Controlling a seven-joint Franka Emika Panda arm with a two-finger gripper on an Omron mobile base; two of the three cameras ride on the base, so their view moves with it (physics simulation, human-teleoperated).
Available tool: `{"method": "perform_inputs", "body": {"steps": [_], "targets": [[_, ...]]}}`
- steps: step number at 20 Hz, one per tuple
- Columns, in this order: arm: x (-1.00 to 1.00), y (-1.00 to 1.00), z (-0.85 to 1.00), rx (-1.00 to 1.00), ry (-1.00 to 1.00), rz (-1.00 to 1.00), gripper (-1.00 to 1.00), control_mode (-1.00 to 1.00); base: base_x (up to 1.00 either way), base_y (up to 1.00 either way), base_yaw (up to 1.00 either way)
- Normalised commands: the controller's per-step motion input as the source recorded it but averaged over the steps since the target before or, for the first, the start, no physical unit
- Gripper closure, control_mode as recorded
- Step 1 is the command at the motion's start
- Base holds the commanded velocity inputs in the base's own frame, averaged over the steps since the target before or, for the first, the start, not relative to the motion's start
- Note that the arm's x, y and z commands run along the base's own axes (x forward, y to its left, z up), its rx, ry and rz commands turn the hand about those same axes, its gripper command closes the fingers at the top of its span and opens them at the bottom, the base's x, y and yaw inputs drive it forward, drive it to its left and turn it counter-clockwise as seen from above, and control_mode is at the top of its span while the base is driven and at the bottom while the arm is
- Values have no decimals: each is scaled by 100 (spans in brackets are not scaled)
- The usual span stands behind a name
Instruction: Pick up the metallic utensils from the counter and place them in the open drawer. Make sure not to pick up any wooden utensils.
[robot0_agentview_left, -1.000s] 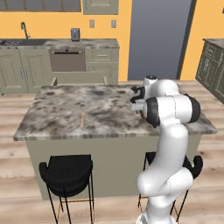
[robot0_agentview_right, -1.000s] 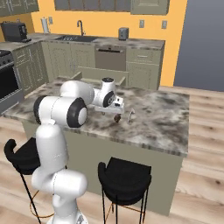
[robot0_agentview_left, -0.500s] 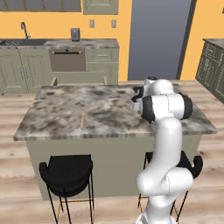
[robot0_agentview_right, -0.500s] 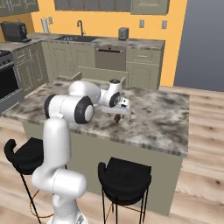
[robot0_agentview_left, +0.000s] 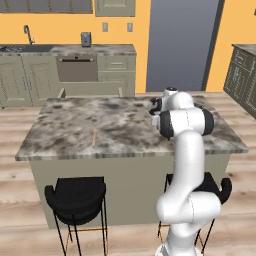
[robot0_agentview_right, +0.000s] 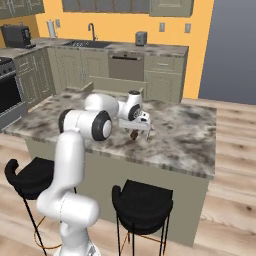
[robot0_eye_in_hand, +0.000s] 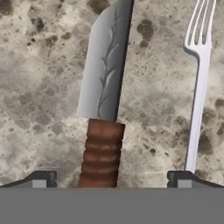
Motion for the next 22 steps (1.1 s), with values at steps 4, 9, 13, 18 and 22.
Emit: {"method": "perform_inputs", "body": {"steps": [4,9,13,18,22], "targets": [[22,0,-21,0,10,0,-100,-100,0,0,0],[6,0,-22,0,3,0,-100,-100,0,0,0],[10,0,-19,0,0,0,-100,-100,0,0,0],[16,0,-23,0,0,0,-100,-100,0,0,0],[19,3,-26,0,0,0,100,-100,0,0,0]]}}
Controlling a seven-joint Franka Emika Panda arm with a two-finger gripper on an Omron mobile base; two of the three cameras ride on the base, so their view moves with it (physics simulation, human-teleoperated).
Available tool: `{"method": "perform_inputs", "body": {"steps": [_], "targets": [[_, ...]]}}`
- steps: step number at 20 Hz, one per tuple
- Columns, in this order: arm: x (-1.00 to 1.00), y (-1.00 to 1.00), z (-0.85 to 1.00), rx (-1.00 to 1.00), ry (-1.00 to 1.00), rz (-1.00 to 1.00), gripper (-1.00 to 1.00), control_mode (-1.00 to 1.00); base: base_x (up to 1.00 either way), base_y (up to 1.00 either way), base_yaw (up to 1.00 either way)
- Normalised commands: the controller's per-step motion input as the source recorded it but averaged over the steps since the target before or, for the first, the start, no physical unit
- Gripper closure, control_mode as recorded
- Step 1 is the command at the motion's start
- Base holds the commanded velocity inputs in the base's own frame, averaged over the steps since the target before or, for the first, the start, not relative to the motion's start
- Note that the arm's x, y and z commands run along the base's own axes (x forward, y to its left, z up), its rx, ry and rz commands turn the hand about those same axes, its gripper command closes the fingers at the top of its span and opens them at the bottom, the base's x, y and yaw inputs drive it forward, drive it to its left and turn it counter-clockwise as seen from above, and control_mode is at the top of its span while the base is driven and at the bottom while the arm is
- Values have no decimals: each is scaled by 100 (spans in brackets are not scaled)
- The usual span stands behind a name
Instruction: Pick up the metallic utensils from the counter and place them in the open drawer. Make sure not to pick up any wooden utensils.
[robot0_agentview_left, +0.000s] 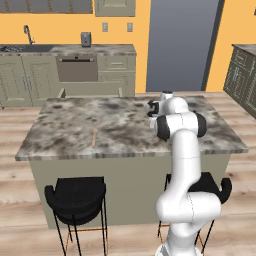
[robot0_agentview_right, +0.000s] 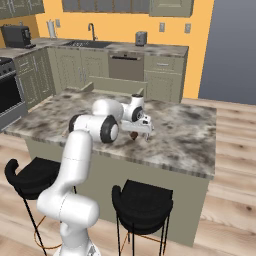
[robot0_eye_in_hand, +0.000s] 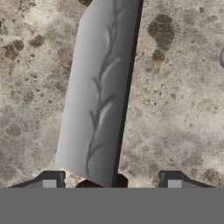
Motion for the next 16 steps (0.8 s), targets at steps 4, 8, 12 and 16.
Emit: {"method": "perform_inputs", "body": {"steps": [4,8,12,16], "targets": [[2,0,-13,0,0,2,100,-100,0,0,0],[-28,0,10,10,-9,0,100,-100,0,0,0],[-42,0,66,11,-13,0,100,-100,0,0,0],[-39,2,93,0,0,0,100,-100,0,0,0]]}}
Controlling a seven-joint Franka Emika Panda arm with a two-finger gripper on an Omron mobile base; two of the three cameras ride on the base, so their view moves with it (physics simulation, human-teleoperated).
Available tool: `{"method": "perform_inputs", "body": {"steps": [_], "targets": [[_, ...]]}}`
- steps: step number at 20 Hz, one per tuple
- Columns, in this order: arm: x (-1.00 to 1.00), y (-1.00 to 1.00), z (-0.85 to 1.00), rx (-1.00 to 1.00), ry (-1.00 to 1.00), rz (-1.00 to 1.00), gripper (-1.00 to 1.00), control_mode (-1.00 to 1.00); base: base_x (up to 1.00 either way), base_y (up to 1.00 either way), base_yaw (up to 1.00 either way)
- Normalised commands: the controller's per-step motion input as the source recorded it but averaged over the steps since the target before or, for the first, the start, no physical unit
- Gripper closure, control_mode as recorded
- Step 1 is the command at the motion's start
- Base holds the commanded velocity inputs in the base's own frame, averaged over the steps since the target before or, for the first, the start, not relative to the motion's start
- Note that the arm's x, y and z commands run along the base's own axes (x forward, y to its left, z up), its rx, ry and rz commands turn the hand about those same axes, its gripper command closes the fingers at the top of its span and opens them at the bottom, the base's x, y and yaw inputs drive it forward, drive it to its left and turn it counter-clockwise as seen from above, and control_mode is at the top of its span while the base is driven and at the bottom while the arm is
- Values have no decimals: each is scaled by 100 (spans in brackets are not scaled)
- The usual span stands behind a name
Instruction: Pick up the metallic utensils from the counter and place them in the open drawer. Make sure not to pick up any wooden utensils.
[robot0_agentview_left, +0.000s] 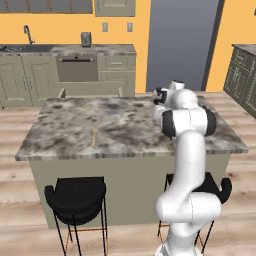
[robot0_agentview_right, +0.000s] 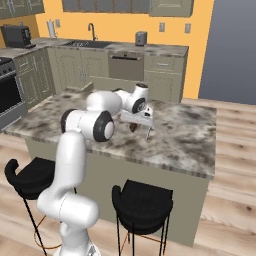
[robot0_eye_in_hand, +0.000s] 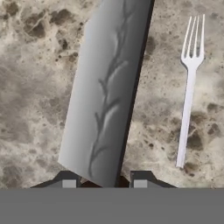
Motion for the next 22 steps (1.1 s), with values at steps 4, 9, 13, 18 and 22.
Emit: {"method": "perform_inputs", "body": {"steps": [4,9,13,18,22], "targets": [[-44,6,99,0,2,0,100,-100,0,0,0],[-45,15,91,0,4,0,100,-100,0,0,0],[-55,39,38,-1,0,0,100,-100,0,0,0],[-55,46,2,-5,1,0,100,-100,0,0,0],[-45,31,-11,-1,13,13,100,-100,0,0,0]]}}
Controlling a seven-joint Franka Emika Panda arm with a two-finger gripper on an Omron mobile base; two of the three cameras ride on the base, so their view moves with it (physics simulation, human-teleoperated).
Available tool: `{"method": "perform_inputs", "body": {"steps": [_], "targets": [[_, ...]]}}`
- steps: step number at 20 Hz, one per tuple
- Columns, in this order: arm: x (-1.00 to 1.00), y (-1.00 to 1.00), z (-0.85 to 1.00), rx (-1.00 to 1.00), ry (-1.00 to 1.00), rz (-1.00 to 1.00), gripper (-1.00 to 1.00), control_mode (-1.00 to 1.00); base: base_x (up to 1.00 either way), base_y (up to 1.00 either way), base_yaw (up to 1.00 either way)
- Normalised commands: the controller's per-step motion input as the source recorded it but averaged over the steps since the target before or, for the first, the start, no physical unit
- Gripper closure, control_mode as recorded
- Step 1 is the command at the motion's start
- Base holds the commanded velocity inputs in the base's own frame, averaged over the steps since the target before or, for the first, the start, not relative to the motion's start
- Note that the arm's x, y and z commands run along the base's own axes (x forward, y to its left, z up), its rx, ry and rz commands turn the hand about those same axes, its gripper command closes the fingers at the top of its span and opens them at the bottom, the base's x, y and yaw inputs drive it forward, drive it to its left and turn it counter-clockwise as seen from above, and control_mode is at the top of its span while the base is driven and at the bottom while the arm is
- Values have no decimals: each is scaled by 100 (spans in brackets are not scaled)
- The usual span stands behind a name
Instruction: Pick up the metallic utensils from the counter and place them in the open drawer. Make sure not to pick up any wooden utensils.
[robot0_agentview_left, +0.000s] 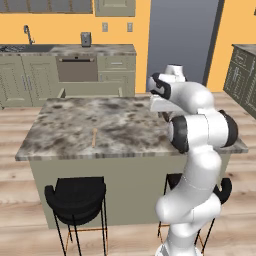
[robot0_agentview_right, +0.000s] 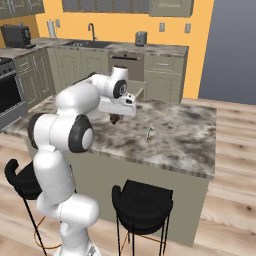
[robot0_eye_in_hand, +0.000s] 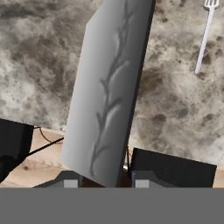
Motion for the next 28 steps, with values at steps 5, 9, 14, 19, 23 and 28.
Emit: {"method": "perform_inputs", "body": {"steps": [5,9,14,19,23,28], "targets": [[-25,9,-6,0,1,5,100,100,-47,28,1],[0,0,0,0,0,0,100,100,-56,94,0],[0,0,0,0,0,0,100,100,-20,100,0],[0,0,0,0,0,0,100,100,-2,100,-9],[0,0,0,0,0,0,100,100,0,100,-19],[0,0,0,0,0,0,100,100,15,100,-26]]}}
